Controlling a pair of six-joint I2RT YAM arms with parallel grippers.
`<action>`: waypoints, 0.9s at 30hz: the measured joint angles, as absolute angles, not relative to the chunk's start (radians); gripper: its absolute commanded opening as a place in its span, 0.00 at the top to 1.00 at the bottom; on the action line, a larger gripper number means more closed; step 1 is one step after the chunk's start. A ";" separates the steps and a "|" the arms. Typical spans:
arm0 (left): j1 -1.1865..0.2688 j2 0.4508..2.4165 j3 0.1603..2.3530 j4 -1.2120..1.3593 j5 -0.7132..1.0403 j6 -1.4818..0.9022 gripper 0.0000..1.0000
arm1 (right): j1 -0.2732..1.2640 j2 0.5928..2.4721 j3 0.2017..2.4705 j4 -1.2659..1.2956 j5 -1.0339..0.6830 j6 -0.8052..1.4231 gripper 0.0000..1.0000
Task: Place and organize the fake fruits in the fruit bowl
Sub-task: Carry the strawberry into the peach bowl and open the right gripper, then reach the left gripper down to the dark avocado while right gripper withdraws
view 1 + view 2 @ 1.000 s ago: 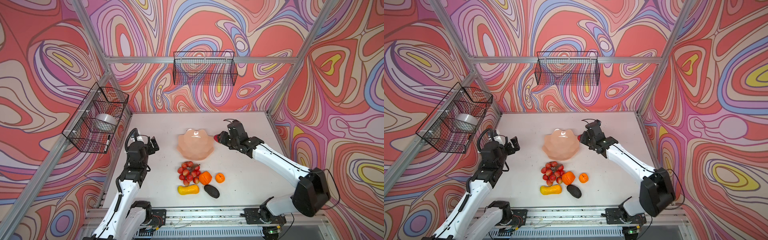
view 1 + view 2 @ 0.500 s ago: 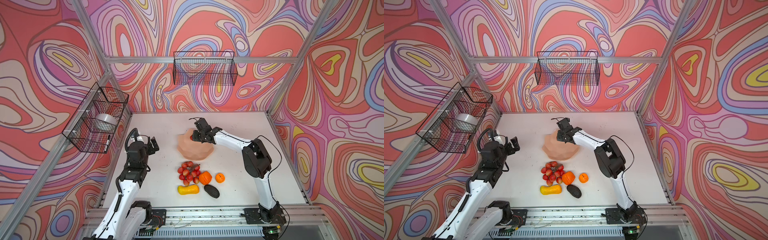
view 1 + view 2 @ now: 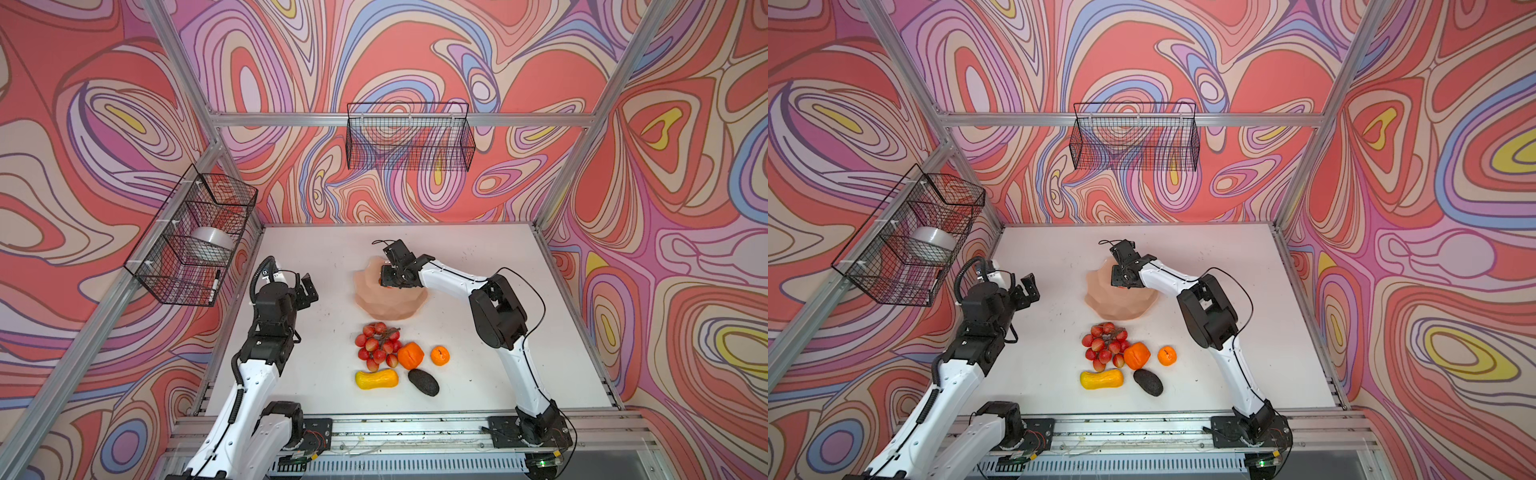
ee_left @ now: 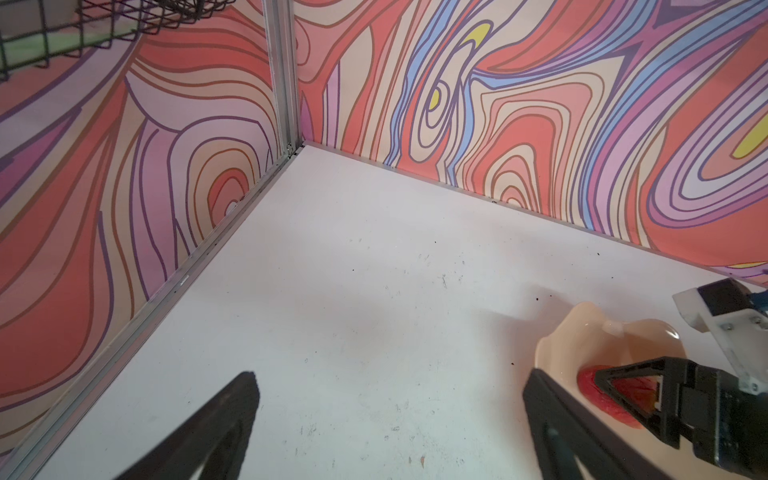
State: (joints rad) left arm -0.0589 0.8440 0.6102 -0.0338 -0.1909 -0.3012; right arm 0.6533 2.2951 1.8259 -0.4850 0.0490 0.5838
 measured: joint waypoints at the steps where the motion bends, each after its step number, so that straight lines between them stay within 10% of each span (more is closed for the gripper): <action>1: -0.059 0.844 0.610 -0.034 -0.191 -0.301 0.00 | 0.653 2.290 1.822 -0.484 0.049 0.582 0.29; 19: -0.074 0.895 0.753 -0.224 0.072 -0.364 0.12 | 0.633 1.561 1.353 -0.339 0.204 0.602 0.02; 27: -0.516 1.004 0.852 -0.525 0.183 -0.477 0.13 | 0.530 1.252 0.979 -0.333 0.265 0.667 0.02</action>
State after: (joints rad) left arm -0.5159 1.0039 0.8516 -0.5247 0.1829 -0.4774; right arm 0.5304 1.2522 0.9787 -0.3332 0.2646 0.6666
